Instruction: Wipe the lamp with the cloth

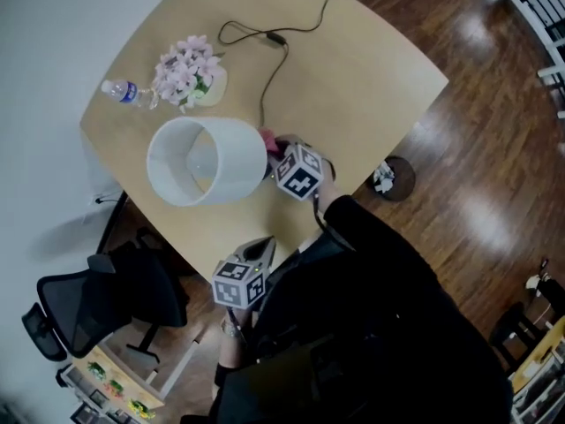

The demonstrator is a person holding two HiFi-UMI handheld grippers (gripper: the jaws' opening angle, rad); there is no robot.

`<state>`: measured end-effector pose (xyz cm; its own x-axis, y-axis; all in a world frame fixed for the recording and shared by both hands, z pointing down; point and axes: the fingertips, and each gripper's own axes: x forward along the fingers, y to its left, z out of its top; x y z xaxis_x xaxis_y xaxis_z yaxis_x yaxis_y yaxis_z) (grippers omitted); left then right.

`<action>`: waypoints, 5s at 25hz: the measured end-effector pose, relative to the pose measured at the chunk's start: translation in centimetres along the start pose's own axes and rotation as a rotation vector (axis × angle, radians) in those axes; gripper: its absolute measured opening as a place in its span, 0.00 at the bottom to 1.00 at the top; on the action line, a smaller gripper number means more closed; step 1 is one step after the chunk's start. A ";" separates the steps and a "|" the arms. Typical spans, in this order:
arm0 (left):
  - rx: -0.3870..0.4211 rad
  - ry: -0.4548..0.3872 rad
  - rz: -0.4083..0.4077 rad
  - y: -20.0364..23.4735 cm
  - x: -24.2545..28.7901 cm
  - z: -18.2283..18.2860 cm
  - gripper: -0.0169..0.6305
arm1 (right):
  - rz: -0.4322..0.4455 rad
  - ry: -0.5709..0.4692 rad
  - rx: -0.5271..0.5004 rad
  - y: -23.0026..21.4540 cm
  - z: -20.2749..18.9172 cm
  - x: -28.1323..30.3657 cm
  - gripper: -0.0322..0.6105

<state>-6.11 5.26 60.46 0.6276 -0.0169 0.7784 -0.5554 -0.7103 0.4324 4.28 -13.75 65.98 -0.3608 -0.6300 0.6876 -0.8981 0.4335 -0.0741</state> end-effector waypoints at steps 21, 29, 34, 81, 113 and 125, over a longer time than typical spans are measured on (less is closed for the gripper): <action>-0.257 -0.061 0.218 -1.7 6.0 8.9 0.03 | 0.483 0.021 -0.346 -2.0 4.5 3.3 0.16; -0.293 -0.063 0.242 -1.0 5.9 8.9 0.03 | 0.588 0.032 -0.466 -1.6 6.5 5.0 0.16; -0.315 -0.060 0.243 -0.6 6.2 8.2 0.03 | 0.741 0.018 -0.516 0.2 7.1 6.7 0.15; -0.186 -0.042 0.194 -2.5 3.0 4.7 0.03 | 0.450 0.089 -0.228 -0.3 -0.5 0.6 0.15; -0.161 -0.290 0.138 1.0 -5.7 -3.8 0.03 | 0.003 0.204 -0.080 6.4 -2.8 0.0 0.15; -0.275 -0.377 0.134 3.5 -6.8 -6.1 0.03 | -0.036 0.238 -0.207 10.0 0.3 3.3 0.15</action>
<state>-15.67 7.12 59.42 0.6663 -0.3858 0.6381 -0.7367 -0.4728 0.4835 -5.96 -11.70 67.33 -0.2386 -0.4894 0.8388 -0.8305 0.5505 0.0850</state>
